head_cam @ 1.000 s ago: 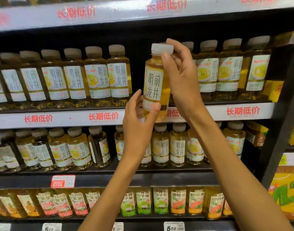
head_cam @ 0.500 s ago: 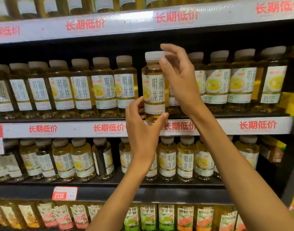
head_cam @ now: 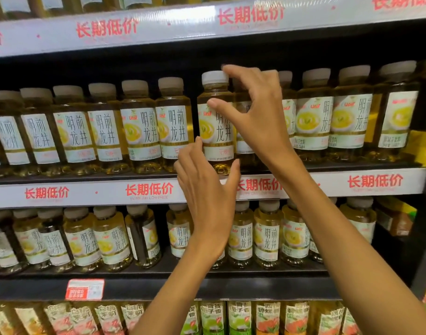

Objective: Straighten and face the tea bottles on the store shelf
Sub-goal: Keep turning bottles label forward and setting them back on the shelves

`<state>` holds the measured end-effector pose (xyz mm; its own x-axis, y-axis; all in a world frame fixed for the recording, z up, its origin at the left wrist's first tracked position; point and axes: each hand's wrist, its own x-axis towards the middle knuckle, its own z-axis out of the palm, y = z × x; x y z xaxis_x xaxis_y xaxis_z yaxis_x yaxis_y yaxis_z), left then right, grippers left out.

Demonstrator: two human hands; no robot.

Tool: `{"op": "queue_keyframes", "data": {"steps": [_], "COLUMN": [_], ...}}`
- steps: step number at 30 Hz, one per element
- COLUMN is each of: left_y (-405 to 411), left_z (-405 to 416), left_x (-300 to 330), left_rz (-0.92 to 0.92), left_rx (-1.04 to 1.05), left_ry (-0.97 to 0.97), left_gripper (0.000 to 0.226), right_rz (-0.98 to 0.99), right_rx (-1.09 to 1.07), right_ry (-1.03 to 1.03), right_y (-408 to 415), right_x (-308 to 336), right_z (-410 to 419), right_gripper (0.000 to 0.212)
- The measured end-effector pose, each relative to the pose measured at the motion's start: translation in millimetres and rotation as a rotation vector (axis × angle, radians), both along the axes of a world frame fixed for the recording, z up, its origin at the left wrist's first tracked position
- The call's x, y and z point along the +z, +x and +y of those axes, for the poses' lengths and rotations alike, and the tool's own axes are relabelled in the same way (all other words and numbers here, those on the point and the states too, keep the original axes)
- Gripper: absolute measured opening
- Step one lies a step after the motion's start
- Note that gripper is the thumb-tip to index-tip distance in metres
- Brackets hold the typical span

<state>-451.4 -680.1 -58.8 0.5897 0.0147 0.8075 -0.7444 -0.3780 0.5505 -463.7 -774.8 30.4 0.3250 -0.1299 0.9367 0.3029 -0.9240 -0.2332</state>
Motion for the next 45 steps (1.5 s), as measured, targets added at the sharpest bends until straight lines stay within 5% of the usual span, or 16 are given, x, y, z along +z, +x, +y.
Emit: {"op": "queue_keyframes", "data": {"steps": [17, 26, 30, 35, 45], "left_y": [11, 4, 0, -8, -21], "left_z": [-6, -4, -5, -9, 5], "left_x": [13, 12, 9, 2, 10], "left_rz": [0.0, -0.101, -0.162, -0.177, -0.151], "left_rx": [0.137, 0.048, 0.032, -0.06, -0.236], "left_ry": [0.157, 0.062, 0.113, 0.204, 0.304], "left_gripper": [0.073, 0.061, 0.055, 0.068, 0.085], "right_rz": [-0.065, 0.014, -0.103, -0.167, -0.199], "right_rx": [-0.358, -0.524, -0.335, 0.227, 0.523], "right_ry": [-0.261, -0.154, -0.157, 0.098, 0.348], "right_y": [22, 14, 2, -14, -55], "right_x": [2, 1, 2, -15, -24], "right_z": [-7, -27, -27, -20, -8], "right_gripper": [0.058, 0.051, 0.047, 0.06, 0.037]}}
